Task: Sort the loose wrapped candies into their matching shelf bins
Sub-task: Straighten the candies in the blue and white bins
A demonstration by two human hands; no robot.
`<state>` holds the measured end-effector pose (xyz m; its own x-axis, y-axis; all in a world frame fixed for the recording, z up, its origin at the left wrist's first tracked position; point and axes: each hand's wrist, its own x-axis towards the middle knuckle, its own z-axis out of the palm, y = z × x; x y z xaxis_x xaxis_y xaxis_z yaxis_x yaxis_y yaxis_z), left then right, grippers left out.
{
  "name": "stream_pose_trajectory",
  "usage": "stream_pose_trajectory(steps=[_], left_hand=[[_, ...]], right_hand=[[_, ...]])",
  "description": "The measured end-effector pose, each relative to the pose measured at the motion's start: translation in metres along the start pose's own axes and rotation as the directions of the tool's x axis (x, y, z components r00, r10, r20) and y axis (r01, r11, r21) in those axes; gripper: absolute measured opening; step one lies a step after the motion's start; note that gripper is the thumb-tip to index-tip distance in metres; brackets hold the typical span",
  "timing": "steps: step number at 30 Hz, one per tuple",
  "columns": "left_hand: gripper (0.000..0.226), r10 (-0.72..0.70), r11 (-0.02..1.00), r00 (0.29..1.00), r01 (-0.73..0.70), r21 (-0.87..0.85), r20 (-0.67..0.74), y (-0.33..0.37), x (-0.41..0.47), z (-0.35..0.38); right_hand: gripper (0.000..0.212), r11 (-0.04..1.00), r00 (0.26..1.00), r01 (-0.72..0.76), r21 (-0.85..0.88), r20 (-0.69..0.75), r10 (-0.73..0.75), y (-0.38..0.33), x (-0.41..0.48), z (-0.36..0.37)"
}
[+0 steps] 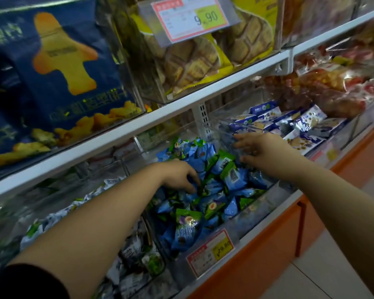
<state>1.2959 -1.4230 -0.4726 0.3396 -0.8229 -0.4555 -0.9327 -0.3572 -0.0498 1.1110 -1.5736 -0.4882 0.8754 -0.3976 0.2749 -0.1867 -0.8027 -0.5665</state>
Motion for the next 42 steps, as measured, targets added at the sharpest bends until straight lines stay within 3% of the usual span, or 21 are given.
stream_pose_trajectory(steps=[6, 17, 22, 28, 31, 34, 37, 42], left_hand=[[0.023, -0.019, 0.990, 1.000, 0.017, -0.138, -0.012, -0.021, -0.026, -0.007], [0.031, -0.121, 0.960, 0.982, 0.078, -0.270, -0.148, -0.043, -0.048, -0.005], [0.012, -0.145, 0.881, 0.953, 0.001, -0.473, -0.267, -0.047, -0.053, -0.011], [0.023, -0.092, 0.852, 0.885, -0.168, -0.497, -0.457, 0.000, -0.026, -0.028], [0.037, -0.001, 0.864, 0.884, -0.235, -0.445, -0.468, 0.033, -0.001, -0.028], [0.049, 0.067, 0.924, 0.947, -0.178, -0.338, -0.314, 0.051, 0.023, -0.021], [0.042, 0.083, 0.981, 0.976, -0.116, -0.158, -0.202, 0.050, 0.033, -0.016], [0.011, 0.043, 0.996, 0.980, -0.028, 0.081, -0.193, 0.031, 0.006, -0.029]], right_hand=[[0.038, 1.000, 1.000, -0.011, 0.012, 0.012, 0.011, -0.001, -0.003, 0.001], [0.038, 0.995, 0.999, -0.046, 0.088, 0.006, 0.046, -0.001, -0.003, 0.002], [0.035, 0.991, 0.998, -0.058, 0.118, -0.003, 0.059, -0.002, -0.002, 0.001], [0.032, 0.977, 0.996, -0.082, 0.197, -0.013, 0.086, -0.004, -0.003, -0.001], [0.033, 0.974, 0.996, -0.080, 0.210, -0.011, 0.084, -0.001, -0.002, -0.001], [0.033, 0.974, 0.997, -0.067, 0.215, -0.007, 0.071, 0.001, -0.001, -0.001], [0.033, 0.974, 0.998, -0.057, 0.219, -0.002, 0.059, 0.003, -0.001, -0.001], [0.031, 0.980, 0.999, -0.033, 0.194, -0.013, 0.036, 0.005, 0.000, -0.001]])
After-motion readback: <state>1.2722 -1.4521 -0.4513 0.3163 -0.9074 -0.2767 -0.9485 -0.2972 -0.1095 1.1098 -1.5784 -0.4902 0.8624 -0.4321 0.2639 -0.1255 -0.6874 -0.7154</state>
